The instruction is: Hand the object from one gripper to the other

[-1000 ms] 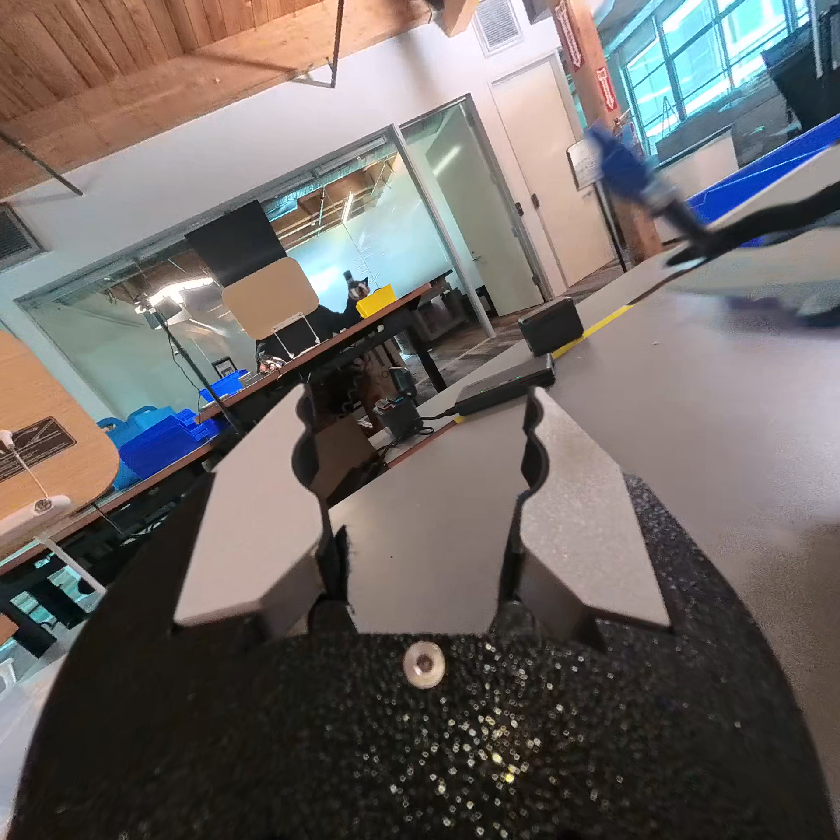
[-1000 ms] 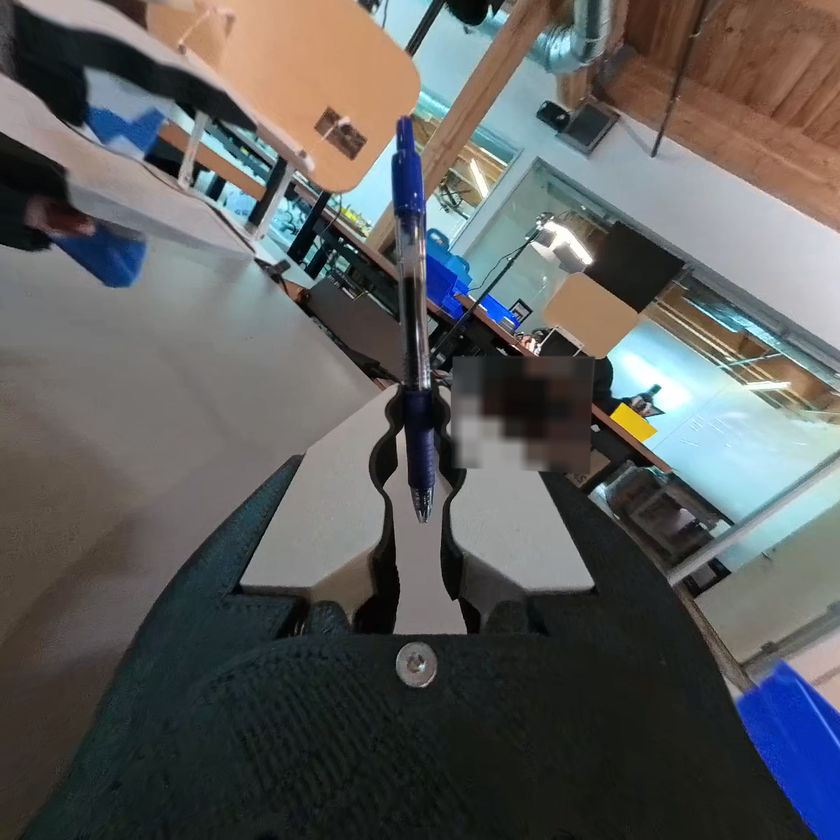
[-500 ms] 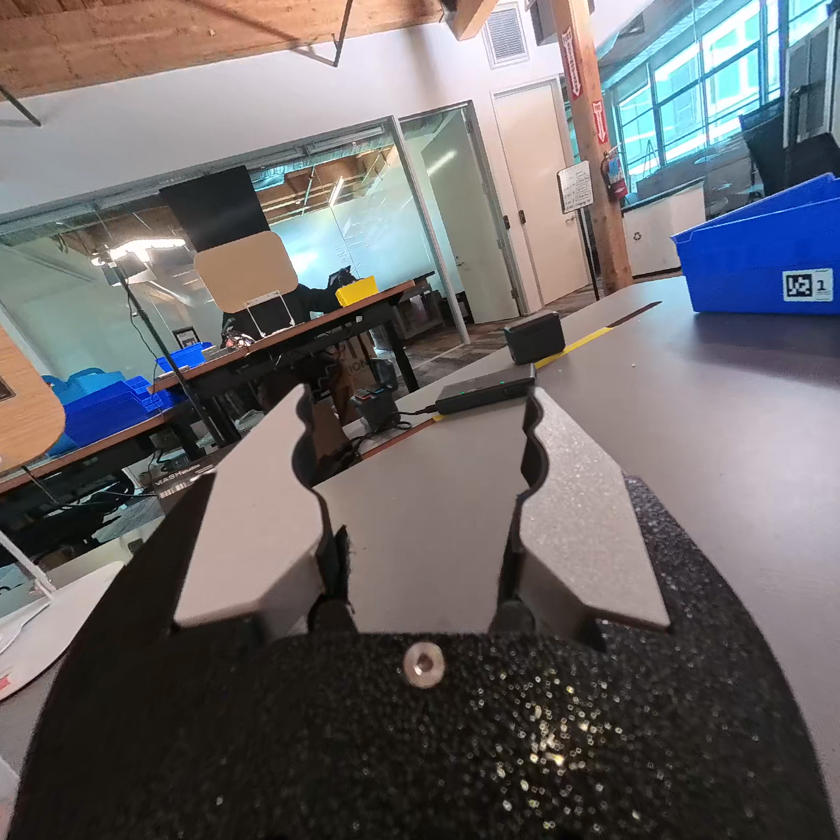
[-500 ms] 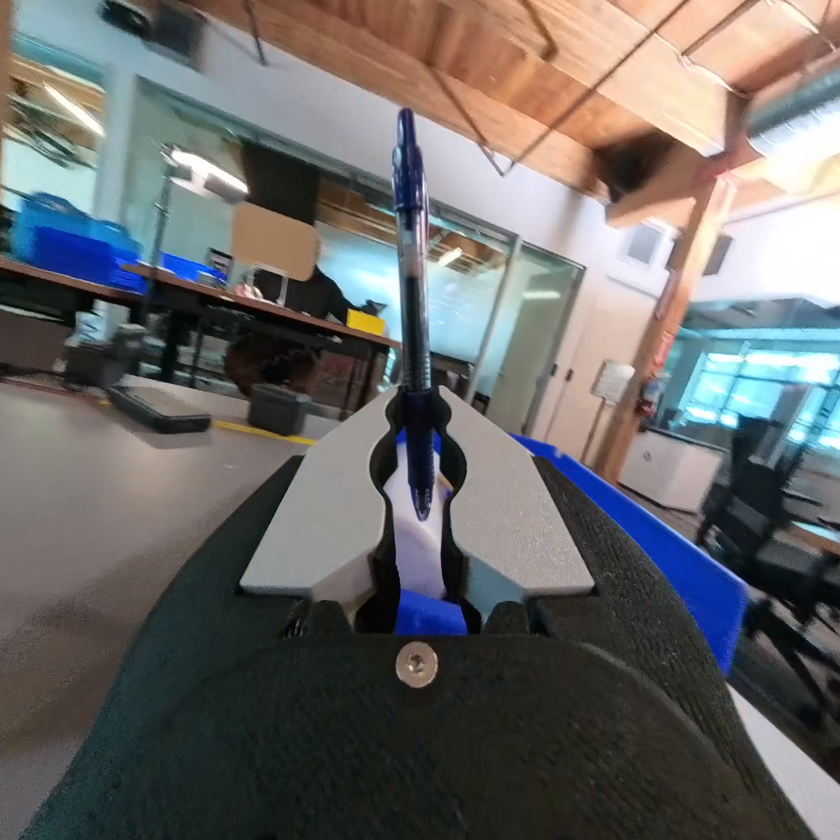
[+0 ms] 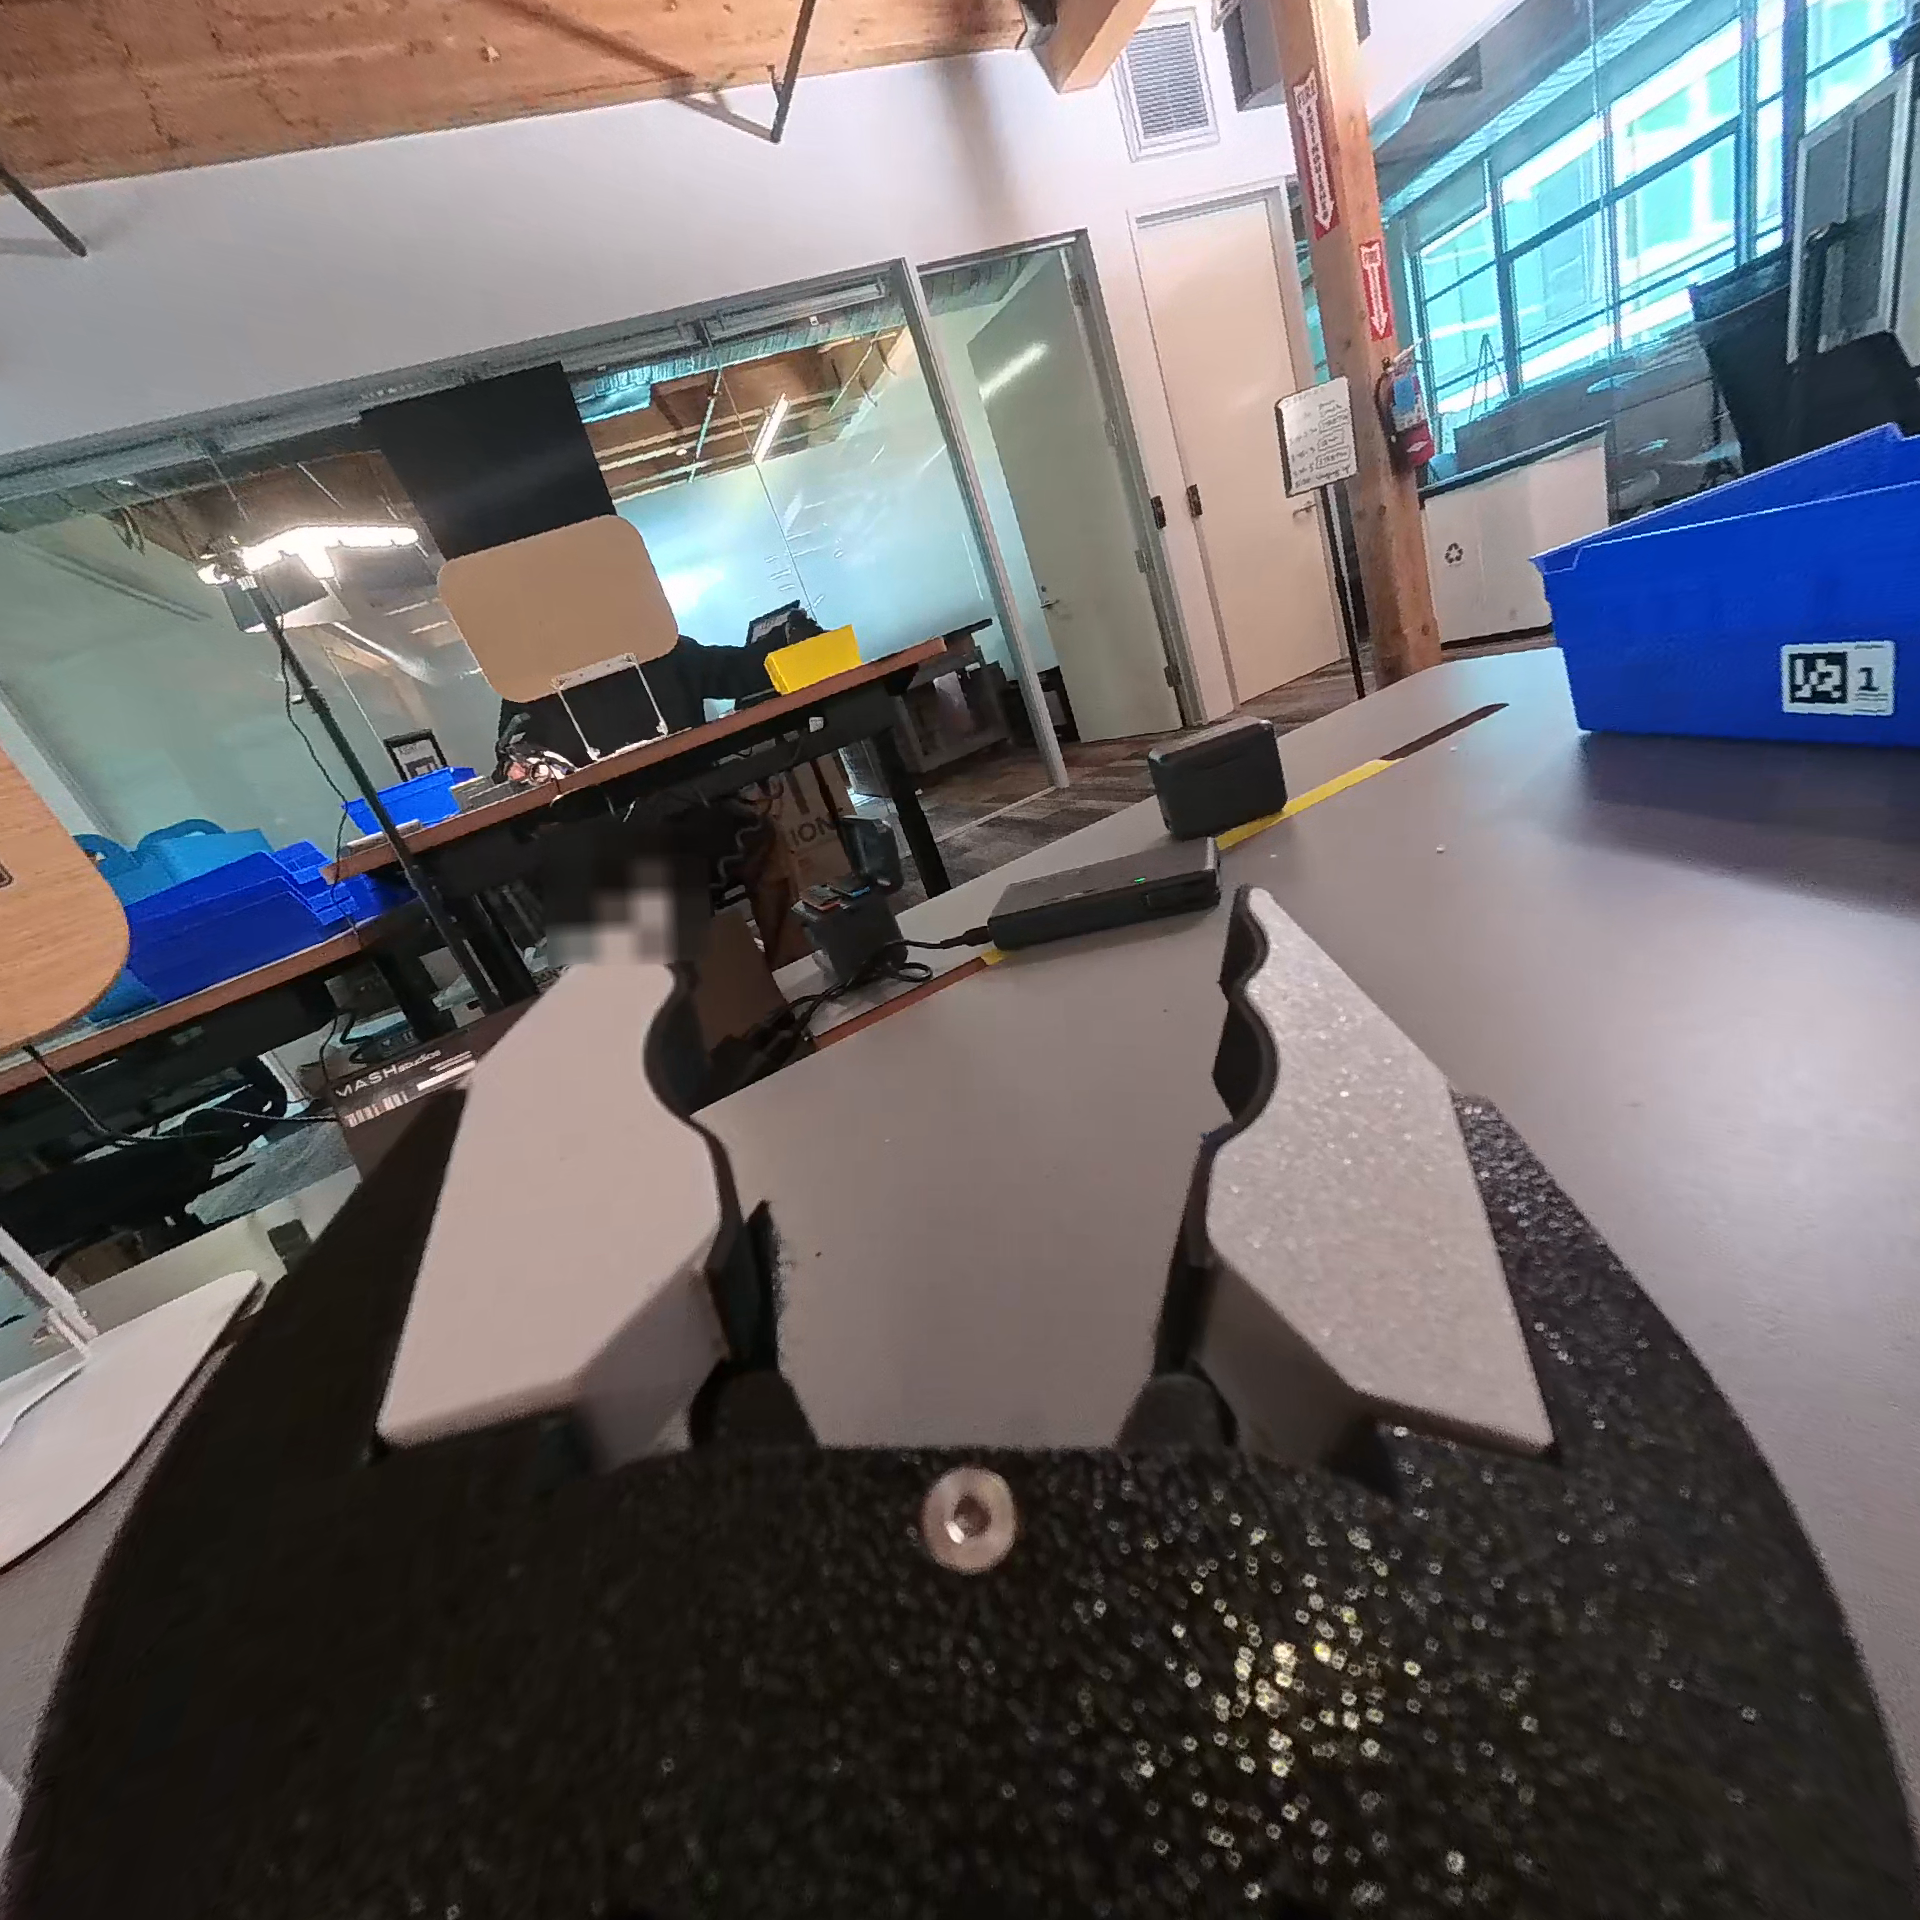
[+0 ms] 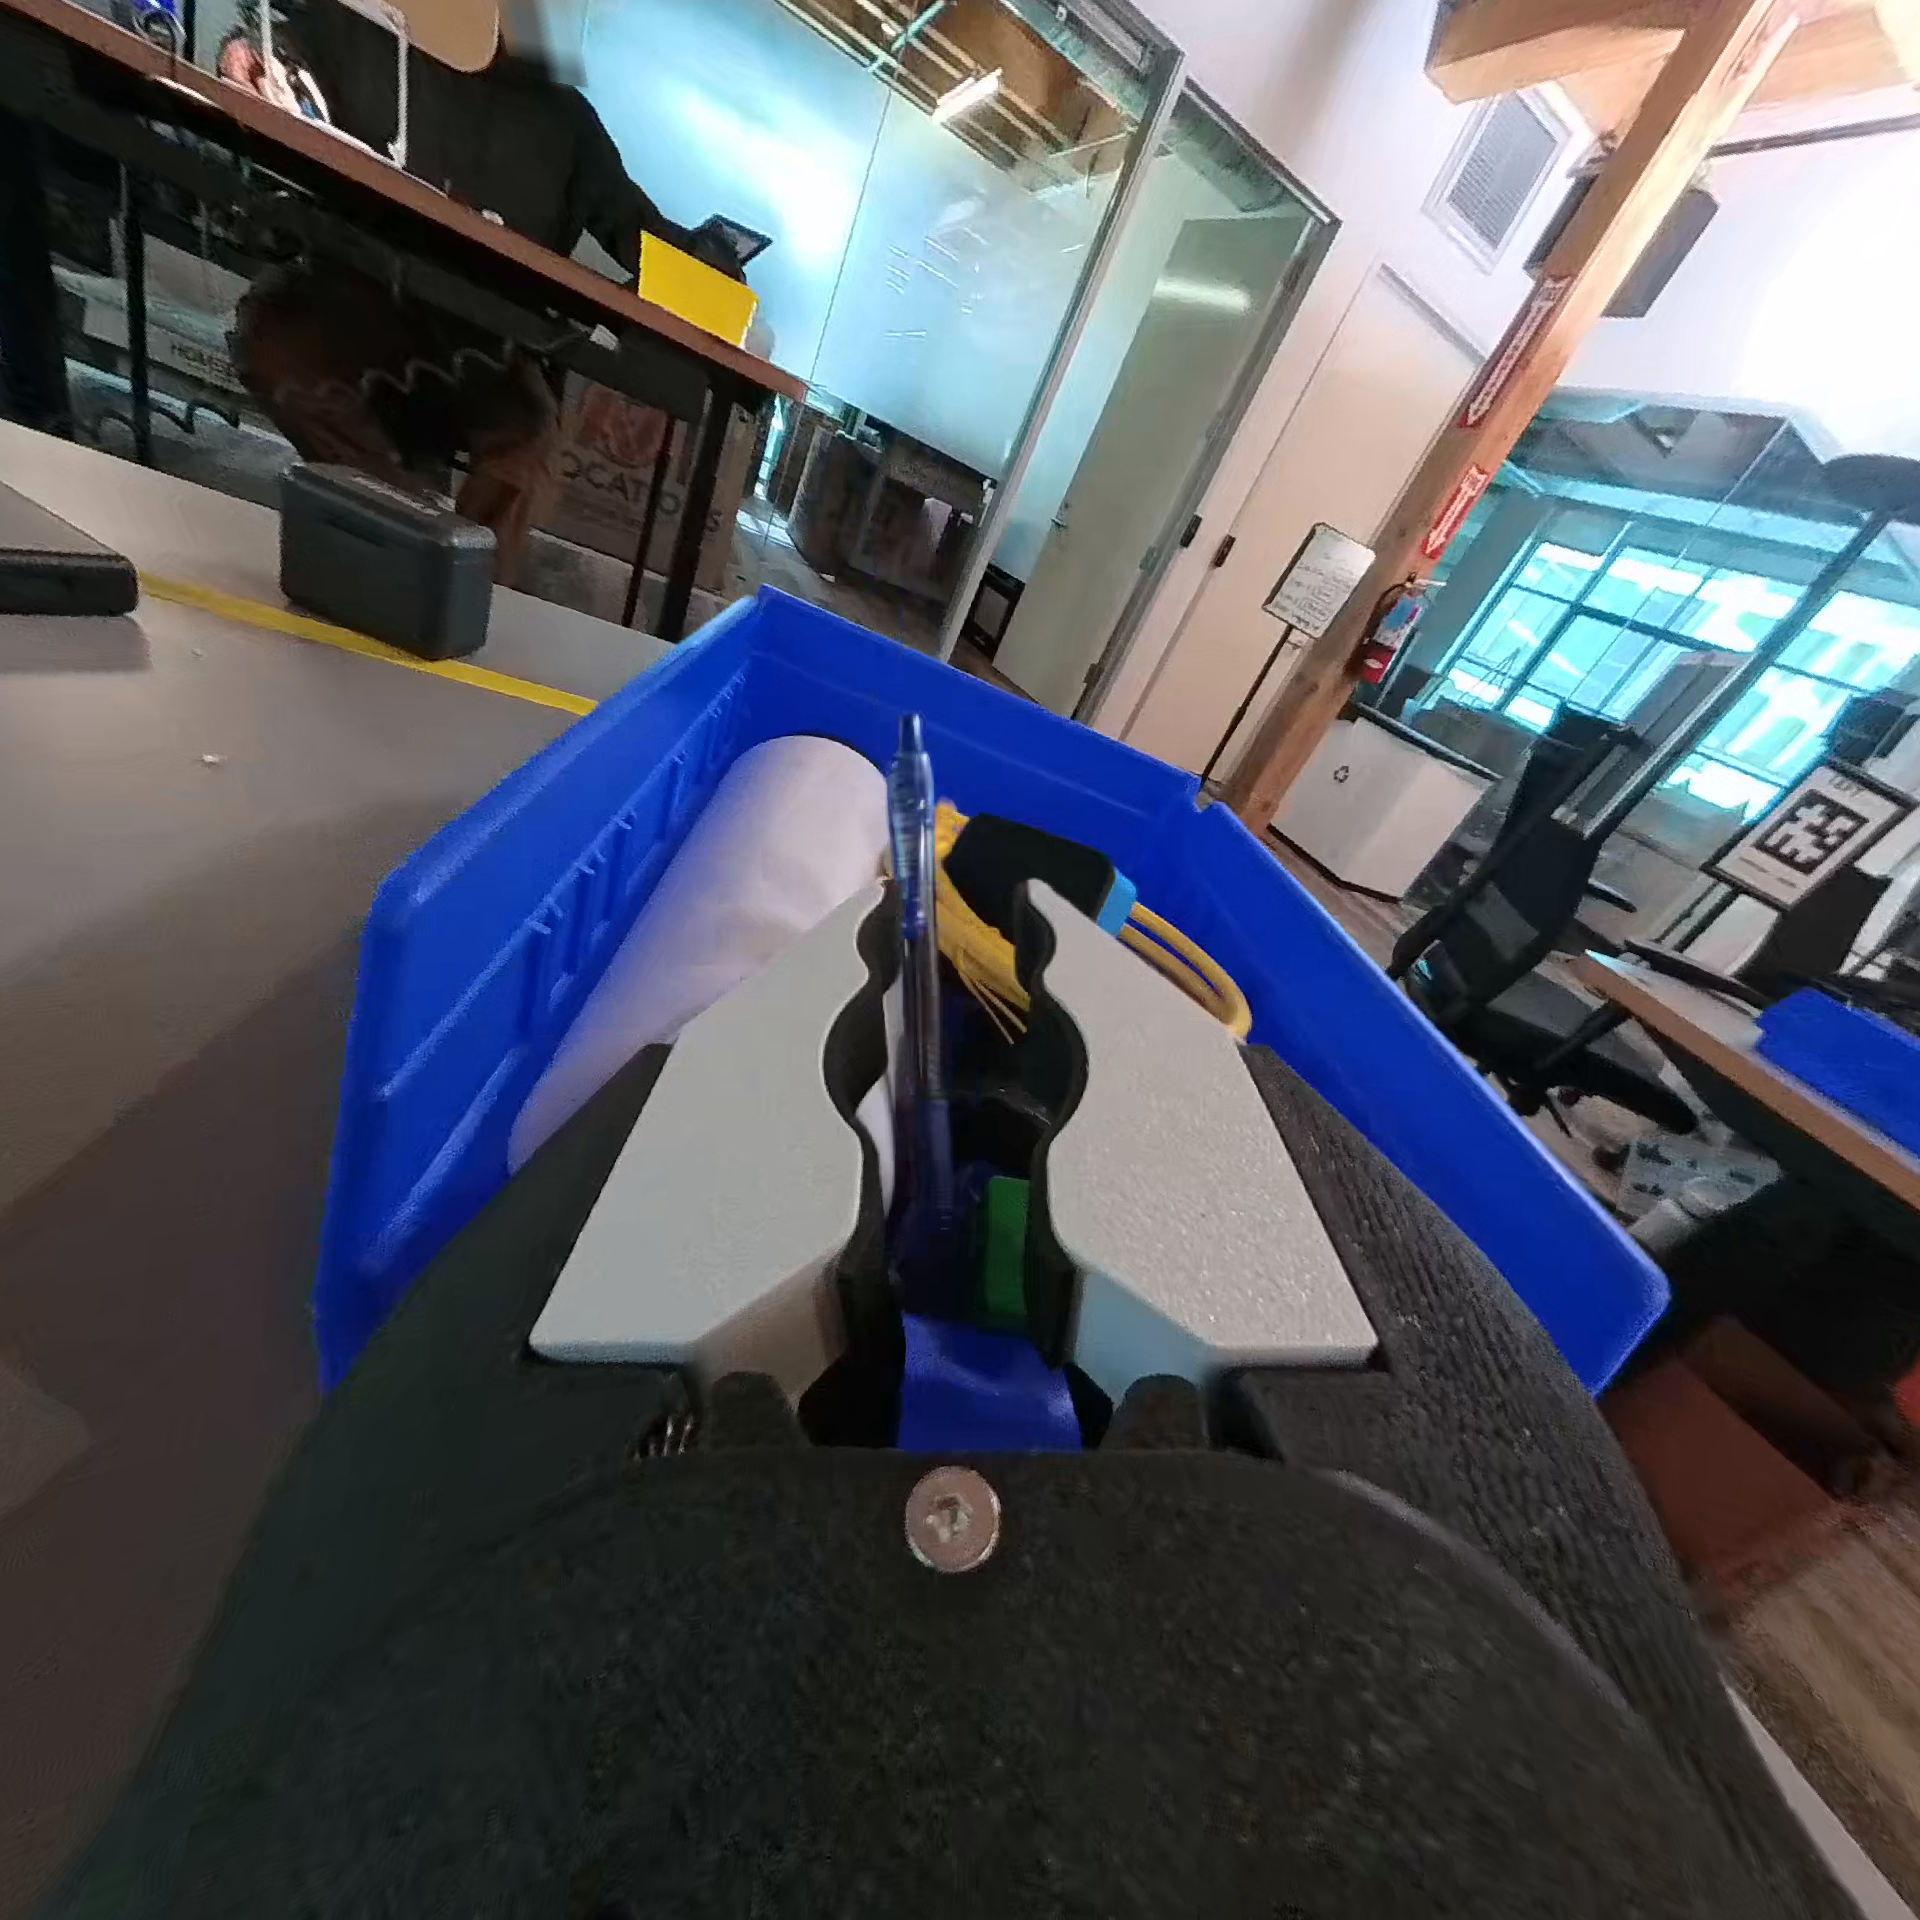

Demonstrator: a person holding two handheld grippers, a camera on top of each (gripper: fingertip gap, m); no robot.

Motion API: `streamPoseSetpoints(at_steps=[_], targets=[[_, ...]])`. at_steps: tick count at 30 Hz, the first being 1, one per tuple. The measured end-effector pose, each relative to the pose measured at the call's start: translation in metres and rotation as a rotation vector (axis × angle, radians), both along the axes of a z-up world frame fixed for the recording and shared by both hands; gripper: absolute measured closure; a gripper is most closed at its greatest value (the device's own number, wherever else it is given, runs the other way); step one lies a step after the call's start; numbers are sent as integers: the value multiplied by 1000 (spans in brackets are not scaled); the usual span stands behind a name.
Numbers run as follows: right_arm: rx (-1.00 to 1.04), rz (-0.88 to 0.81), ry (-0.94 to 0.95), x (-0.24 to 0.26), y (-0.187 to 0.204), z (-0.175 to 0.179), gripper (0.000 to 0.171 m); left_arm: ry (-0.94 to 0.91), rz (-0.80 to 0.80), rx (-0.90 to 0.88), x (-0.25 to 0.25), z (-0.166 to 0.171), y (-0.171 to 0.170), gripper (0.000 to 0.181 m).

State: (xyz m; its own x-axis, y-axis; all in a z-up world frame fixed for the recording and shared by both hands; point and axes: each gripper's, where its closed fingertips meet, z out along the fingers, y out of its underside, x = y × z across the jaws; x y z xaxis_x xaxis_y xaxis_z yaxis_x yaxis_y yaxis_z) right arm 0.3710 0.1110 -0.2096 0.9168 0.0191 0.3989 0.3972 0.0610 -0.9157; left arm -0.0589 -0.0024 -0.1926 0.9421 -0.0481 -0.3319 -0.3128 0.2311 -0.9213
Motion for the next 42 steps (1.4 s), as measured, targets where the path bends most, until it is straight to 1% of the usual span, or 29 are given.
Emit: streamPoseSetpoints(at_steps=[4, 7, 10, 12, 13, 16, 19, 22, 29, 32, 34, 40, 42], targets=[[7, 10, 14, -1, -1, 0, 152, -12, -3, 1, -1, 0, 0, 82], [32, 21, 24, -2, -4, 4, 148, -18, -5, -1, -1, 0, 0, 82], [203, 105, 29, -23, -27, 36, 149, -10, -9, -4, 0, -1, 0, 83], [293, 228, 59, -57, -48, 52, 152, -3, -15, -12, 2, -2, 0, 84], [300, 301, 71, -81, -56, 53, 153, -1, -14, -17, 2, -2, 1, 84], [169, 524, 115, -162, -67, 30, 154, -26, 30, -23, -4, -2, 2, 75], [89, 698, 78, -234, -76, 13, 158, -55, 50, -42, -9, -4, 4, 73], [30, 778, 59, -287, -69, 1, 158, -64, 49, -49, -9, -4, 3, 75], [10, 801, 17, -373, -30, -5, 159, -83, 71, -60, -15, -6, 2, 85], [8, 824, 8, -394, -25, -6, 159, -88, 73, -64, -17, -6, 3, 87], [12, 835, -4, -400, -26, -6, 159, -86, 72, -69, -16, -7, 3, 89], [14, 851, 28, -397, -28, -4, 161, -90, 66, -79, -16, -8, 5, 92], [13, 854, 36, -396, -28, -3, 162, -109, 53, -94, -16, -9, 5, 96]])
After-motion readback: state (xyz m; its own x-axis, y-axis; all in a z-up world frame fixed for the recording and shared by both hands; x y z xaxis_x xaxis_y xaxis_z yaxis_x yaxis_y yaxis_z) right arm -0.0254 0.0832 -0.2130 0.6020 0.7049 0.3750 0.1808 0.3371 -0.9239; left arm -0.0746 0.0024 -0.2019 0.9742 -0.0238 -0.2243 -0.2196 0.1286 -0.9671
